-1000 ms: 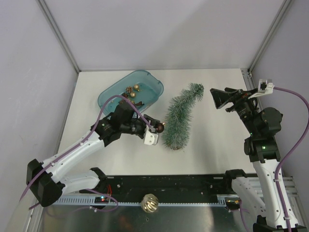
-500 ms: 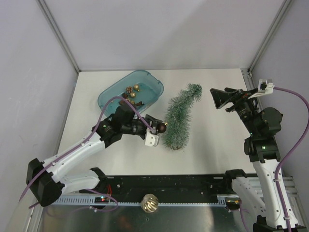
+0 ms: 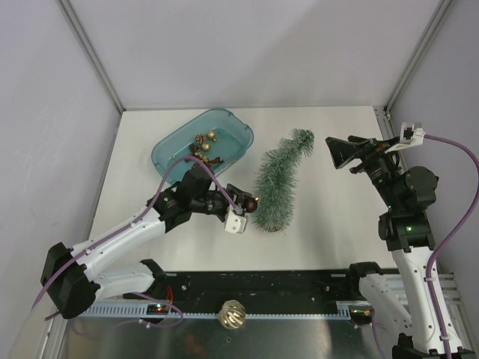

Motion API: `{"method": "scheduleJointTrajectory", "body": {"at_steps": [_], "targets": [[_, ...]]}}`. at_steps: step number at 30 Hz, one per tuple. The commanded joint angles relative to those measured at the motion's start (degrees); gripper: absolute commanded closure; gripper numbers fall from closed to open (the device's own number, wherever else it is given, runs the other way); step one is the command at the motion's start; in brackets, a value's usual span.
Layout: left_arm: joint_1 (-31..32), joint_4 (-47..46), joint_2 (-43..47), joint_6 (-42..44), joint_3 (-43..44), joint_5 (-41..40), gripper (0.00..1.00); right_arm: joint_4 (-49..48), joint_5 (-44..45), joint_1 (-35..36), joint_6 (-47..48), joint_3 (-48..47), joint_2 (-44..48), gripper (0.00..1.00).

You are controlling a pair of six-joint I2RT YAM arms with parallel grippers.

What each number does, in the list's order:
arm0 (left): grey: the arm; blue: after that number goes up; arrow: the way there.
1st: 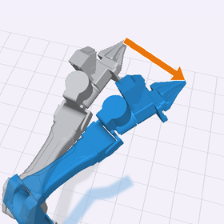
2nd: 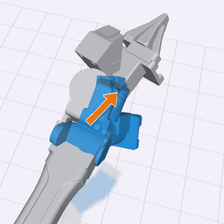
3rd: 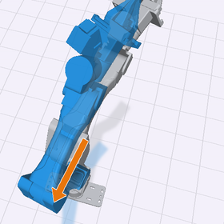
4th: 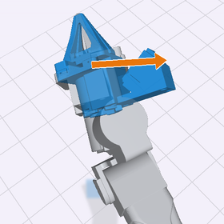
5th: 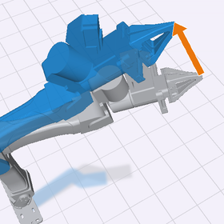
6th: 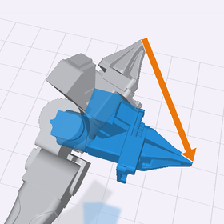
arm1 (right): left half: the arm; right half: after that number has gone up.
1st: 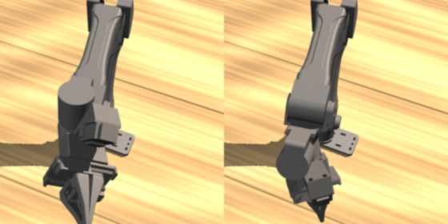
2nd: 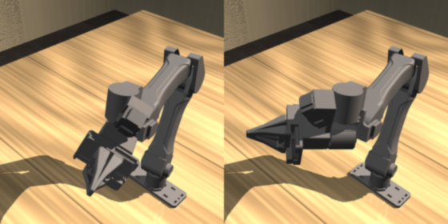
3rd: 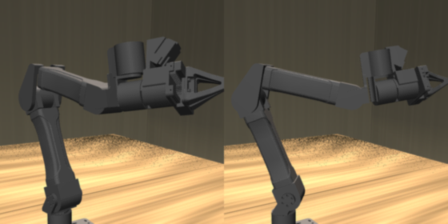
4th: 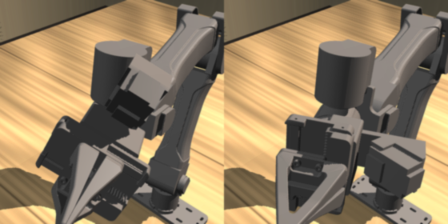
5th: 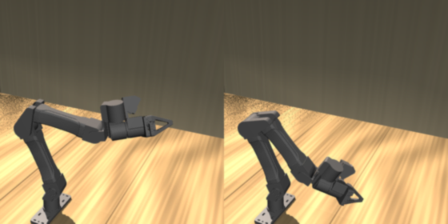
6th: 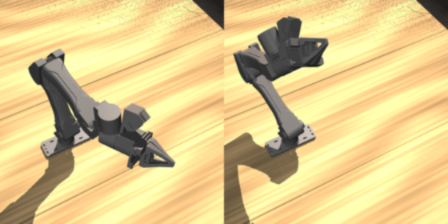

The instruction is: Decorate the small christmas tree

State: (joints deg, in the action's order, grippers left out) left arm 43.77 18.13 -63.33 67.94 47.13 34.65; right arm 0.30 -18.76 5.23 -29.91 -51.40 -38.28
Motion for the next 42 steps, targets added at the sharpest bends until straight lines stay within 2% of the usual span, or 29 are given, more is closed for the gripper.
{"method": "scheduleJointTrajectory", "body": {"at_steps": [1,10,20,37,39,42], "targets": [[0.6,-4.3,0.2,1.2,-0.8,-0.2,0.8,-1.6,-0.3,0.1,0.3,-0.1,0.6,0.01],[0.7,-8.7,0.4,0.1,-2.2,-0.4,0.52,-1.6,-0.2,0.1,0.4,-0.2,0.7,0.01],[0.8,-9.1,1.2,-0.7,-2.8,-1.0,0.3,-1.7,-0.1,0.1,0.3,-0.2,0.8,0.01],[0.7,-9.2,2.7,-2.3,-3.9,-2.5,0.25,-2.3,-0.2,0.2,-0.1,-0.2,0.6,0.01],[0.7,-9.2,2.8,-3.4,-3.7,-3.6,0.25,-2.3,-0.2,0.2,0.0,-0.2,0.6,0.01],[-0.6,-10.4,2.7,-10.2,-3.1,-6.4,0.24,-2.1,0.0,0.2,0.2,-0.2,0.8,0.01]]}}
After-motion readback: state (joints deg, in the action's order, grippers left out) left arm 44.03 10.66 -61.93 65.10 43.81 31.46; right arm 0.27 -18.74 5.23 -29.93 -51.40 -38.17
